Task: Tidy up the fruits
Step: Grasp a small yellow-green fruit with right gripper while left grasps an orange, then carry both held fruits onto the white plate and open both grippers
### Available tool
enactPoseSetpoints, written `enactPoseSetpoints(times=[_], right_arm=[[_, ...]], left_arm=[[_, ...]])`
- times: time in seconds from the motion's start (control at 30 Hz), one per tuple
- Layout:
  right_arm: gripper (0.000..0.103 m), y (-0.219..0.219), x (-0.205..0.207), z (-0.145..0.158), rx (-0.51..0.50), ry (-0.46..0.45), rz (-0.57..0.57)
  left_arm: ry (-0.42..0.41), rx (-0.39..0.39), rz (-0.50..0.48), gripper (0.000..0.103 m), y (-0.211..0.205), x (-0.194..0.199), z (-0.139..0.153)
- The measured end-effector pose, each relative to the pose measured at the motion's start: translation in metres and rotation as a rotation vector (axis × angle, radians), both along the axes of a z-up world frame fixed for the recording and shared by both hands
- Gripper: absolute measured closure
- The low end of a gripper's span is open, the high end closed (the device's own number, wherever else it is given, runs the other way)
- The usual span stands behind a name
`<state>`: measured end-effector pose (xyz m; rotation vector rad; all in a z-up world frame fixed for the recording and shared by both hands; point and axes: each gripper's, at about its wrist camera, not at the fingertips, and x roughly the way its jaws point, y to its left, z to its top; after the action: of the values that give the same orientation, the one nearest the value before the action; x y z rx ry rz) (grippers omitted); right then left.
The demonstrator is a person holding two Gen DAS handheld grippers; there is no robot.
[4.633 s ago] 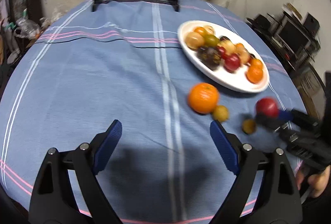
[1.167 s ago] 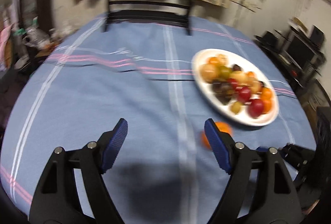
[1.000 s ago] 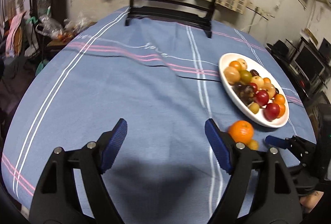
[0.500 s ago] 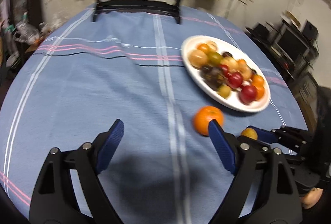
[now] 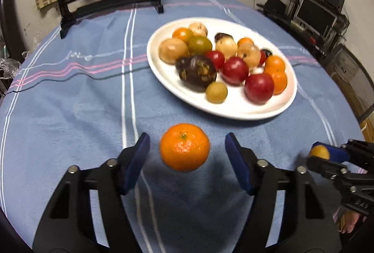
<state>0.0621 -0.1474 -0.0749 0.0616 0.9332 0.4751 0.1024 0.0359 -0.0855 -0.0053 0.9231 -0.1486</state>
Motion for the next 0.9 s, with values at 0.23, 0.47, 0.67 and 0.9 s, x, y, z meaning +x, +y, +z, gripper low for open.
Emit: enactPoseSetpoints(times=[0.23, 0.47, 0.67, 0.9], right_arm=[[0.076, -0.010, -0.005, 0.000, 0.020, 0.004, -0.006], [0.076, -0.004, -0.002, 0.002, 0.011, 0.004, -0.003], [0.076, 0.000, 0.002, 0.003, 0.003, 0.005, -0.002], [0.076, 0.009, 0.025, 0.034, -0.043, -0.070, 0.029]], left_arm=[[0.045, -0.024, 0.004, 0.058, 0.004, 0.004, -0.016], [-0.008, -0.072, -0.018, 0.058, 0.005, -0.021, 0.006], [-0.039, -0.108, -0.066, 0.058, 0.000, -0.040, 0.026], [-0.039, -0.131, -0.105, 0.058, -0.002, -0.011, 0.055]])
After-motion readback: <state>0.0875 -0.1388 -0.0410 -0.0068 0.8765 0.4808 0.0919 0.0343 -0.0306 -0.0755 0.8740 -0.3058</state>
